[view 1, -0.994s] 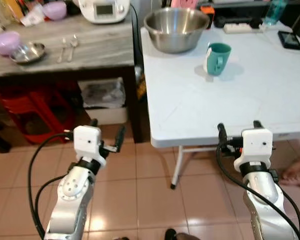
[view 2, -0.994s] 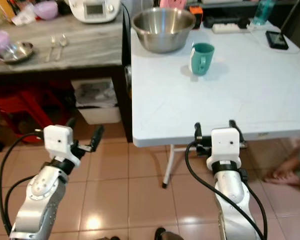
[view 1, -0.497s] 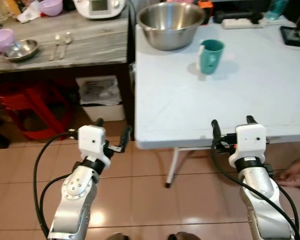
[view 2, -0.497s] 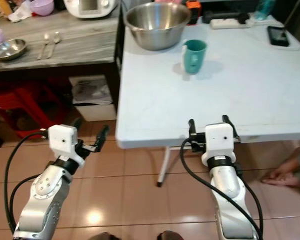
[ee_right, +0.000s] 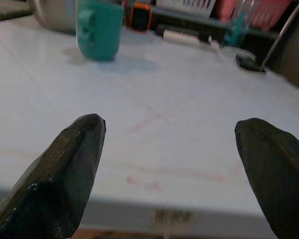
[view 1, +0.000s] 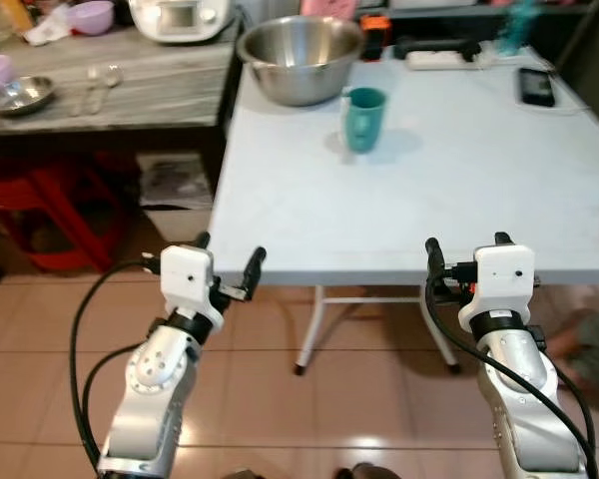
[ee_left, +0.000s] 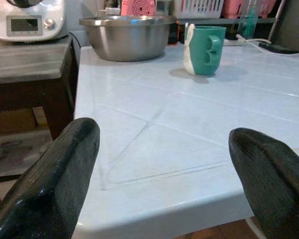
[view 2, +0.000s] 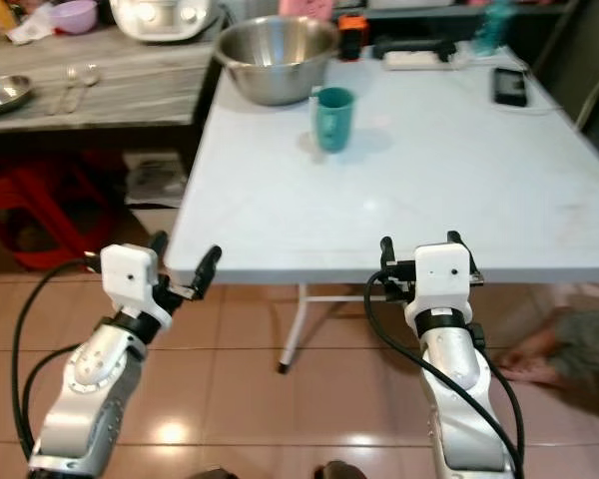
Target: Setting the table
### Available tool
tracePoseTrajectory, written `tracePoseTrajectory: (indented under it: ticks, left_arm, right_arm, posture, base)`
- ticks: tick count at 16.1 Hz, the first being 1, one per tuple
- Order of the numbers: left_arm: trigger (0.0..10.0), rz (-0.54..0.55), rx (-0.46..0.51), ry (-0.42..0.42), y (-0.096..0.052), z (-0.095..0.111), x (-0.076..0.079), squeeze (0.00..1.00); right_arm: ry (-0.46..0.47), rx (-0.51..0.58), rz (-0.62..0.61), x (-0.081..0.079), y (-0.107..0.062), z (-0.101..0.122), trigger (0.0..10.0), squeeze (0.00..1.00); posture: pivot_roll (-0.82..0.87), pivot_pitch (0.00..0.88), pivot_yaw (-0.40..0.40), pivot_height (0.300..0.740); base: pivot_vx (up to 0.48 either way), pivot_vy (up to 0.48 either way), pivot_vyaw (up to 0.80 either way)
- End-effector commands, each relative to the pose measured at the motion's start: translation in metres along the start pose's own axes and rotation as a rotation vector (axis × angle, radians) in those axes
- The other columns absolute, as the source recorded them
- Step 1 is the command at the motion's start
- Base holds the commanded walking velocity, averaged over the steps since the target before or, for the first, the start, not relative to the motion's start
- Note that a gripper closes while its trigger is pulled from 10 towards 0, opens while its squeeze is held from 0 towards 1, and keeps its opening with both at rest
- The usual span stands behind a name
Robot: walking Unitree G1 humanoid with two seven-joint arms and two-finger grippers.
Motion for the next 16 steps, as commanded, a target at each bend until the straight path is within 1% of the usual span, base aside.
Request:
tracePoseTrajectory:
  ticks: [1, 4, 7, 16]
  left_arm:
    - [10.0, 0.01, -0.015, 0.005, -0.004, -0.002, -0.007, 0.0]
    - [10.0, -0.044, -0.011, -0.001, -0.004, -0.001, 0.001, 0.0]
    - [10.0, -0.072, -0.007, -0.017, -0.005, 0.0, 0.004, 0.0]
    - [10.0, -0.099, -0.009, -0.032, -0.004, -0.001, 0.008, 0.0]
  right_arm:
    - [0.016, 0.01, 0.022, -0.007, 0.002, 0.003, 10.0, 0.0]
    - [0.029, 0.025, 0.023, -0.007, 0.003, 0.007, 10.0, 0.0]
    - [0.016, 0.035, 0.034, -0.008, 0.004, 0.009, 10.0, 0.0]
    - [0.02, 0.046, 0.036, -0.011, 0.005, 0.012, 10.0, 0.0]
  posture:
    - [-0.14, 0.151, 0.057, 0.74]
    - [-0.14, 0.152, 0.058, 0.74]
    - [-0.14, 0.159, 0.056, 0.74]
    - [-0.14, 0.163, 0.059, 0.74]
  base:
    - [0.0, 0.0, 0.0]
    - [0.0, 0.0, 0.0]
    - [0.0, 0.0, 0.0]
    - [0.283, 0.0, 0.0]
Point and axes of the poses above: a point about 5 cm out from each wrist's last joint towards the gripper, its own y axis pointing out of the wrist towards the gripper, its own z axis along the axis of the wrist's last joint, x = y × z, the point moved 4 cm from there along y, pointing out of the wrist towards the gripper, and after that the axes turned 12 degrees about -y, right-handed, at the moved point
